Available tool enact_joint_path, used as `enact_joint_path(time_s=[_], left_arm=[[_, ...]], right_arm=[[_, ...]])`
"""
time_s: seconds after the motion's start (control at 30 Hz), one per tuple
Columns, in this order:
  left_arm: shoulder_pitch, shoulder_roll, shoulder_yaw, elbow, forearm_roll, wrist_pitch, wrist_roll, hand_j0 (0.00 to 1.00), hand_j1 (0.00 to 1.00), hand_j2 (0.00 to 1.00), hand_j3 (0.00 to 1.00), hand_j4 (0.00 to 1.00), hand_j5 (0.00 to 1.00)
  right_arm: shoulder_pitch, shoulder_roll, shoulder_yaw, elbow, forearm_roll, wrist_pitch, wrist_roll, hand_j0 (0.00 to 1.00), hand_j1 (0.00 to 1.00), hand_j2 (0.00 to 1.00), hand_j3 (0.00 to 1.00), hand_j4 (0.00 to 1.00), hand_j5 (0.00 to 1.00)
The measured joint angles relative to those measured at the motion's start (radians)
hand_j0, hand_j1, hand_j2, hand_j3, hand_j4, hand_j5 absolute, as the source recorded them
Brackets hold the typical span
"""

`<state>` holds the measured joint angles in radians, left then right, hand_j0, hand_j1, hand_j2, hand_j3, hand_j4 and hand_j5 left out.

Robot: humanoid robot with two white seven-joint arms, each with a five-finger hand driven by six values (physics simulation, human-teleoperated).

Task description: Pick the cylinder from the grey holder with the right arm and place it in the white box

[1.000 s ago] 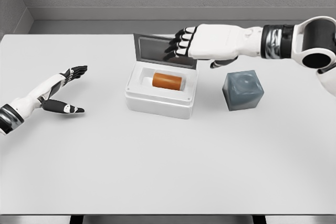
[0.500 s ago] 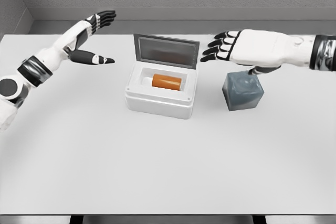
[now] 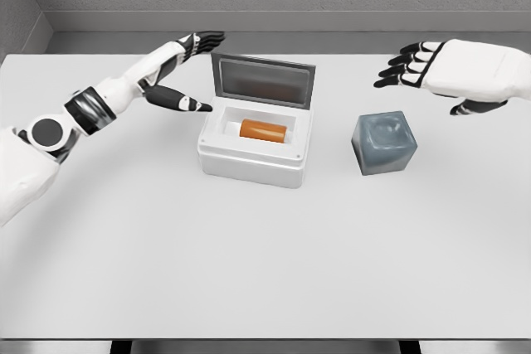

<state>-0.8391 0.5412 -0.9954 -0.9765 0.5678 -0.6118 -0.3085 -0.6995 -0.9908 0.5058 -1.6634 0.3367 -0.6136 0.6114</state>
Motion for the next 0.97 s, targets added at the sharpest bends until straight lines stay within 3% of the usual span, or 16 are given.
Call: enact_joint_path(time_s=[0.43, 0.63, 0.97], left_arm=[[0.012, 0.004, -0.001, -0.02, 0.005, 0.0, -0.038, 0.98, 0.98, 0.98, 0.98, 0.98, 0.98], [0.058, 0.078, -0.002, -0.122, 0.022, -0.002, -0.048, 0.98, 0.98, 0.98, 0.98, 0.98, 0.98], [0.057, 0.119, -0.005, -0.14, 0.038, 0.0, -0.048, 0.98, 0.98, 0.98, 0.98, 0.98, 0.98]], right_arm=[[-0.008, 0.003, 0.02, -0.001, 0.002, 0.0, 0.0, 1.0, 1.0, 1.0, 1.0, 1.0, 1.0], [-0.009, 0.0, 0.021, -0.001, 0.002, 0.0, 0.0, 1.0, 1.0, 1.0, 1.0, 1.0, 1.0], [-0.011, -0.001, 0.021, -0.001, 0.001, 0.0, 0.0, 1.0, 1.0, 1.0, 1.0, 1.0, 1.0]])
